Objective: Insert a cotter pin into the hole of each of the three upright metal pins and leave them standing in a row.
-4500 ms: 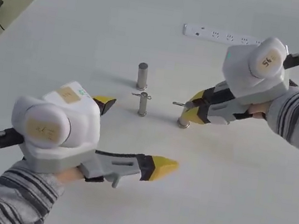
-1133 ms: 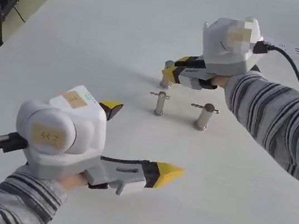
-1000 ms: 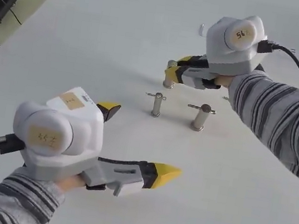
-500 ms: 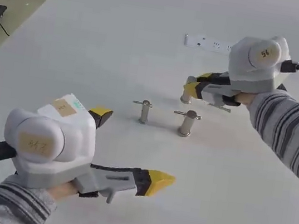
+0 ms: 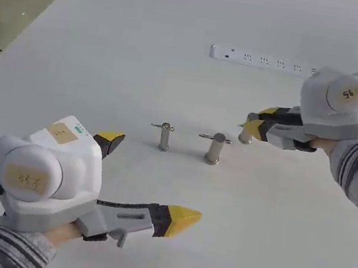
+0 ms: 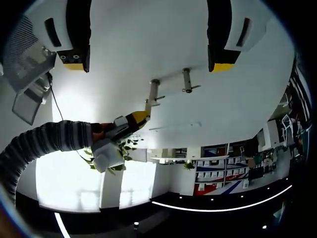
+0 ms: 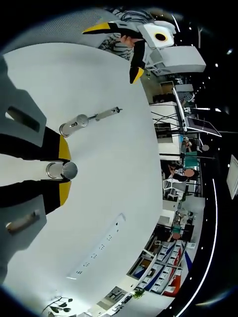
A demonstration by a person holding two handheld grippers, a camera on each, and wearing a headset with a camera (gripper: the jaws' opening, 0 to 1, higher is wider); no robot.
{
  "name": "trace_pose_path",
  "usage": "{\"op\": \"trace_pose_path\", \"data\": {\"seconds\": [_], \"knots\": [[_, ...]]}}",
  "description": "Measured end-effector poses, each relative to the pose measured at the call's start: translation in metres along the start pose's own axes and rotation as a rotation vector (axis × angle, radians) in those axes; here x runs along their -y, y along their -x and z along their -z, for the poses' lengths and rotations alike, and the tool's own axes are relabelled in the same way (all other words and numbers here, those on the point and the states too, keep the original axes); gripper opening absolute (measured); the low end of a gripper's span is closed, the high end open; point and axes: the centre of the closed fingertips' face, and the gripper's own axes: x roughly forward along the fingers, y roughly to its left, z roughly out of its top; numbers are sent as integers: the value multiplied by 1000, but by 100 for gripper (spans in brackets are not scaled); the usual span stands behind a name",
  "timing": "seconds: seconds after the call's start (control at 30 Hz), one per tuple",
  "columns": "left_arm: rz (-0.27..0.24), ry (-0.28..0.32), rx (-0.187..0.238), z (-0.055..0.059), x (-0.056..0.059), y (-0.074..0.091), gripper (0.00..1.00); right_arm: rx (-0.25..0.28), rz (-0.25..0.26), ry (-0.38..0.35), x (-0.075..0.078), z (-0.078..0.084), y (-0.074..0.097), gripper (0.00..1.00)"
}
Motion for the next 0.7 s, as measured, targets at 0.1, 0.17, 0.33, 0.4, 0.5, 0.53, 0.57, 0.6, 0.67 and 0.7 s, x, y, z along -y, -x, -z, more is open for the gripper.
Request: {"op": "trace_pose_path", "data": {"seconds": [0.1,0.17,0.33,0.4,0.5,0.53,0.57,0.6,0.67,0.7], "knots": [[-3,-1,-1,1,1,1,99,0,-2,-13,-8,6,10,8],[-2,-2,-1,0,3,2,99,-4,-2,-11,-9,11,13,8],[-3,-7,0,-1,7,4,99,-18,-7,0,-22,19,21,8],[-3,-7,1,-1,8,5,99,-19,-16,-3,-30,21,23,8],[-4,-8,4,-2,9,6,99,-23,-33,9,-44,24,26,8],[-4,-8,4,-2,9,6,99,-21,-36,-1,-46,24,26,8],[-2,-9,2,-1,10,7,99,-16,-46,-21,-49,24,26,8],[-2,-10,1,-1,11,7,99,-9,-56,-37,-54,24,26,8],[-1,-13,2,-1,12,7,99,-13,-57,-24,-58,26,26,8],[-1,-11,1,-1,12,8,99,-5,-60,-22,-61,24,27,8]]}}
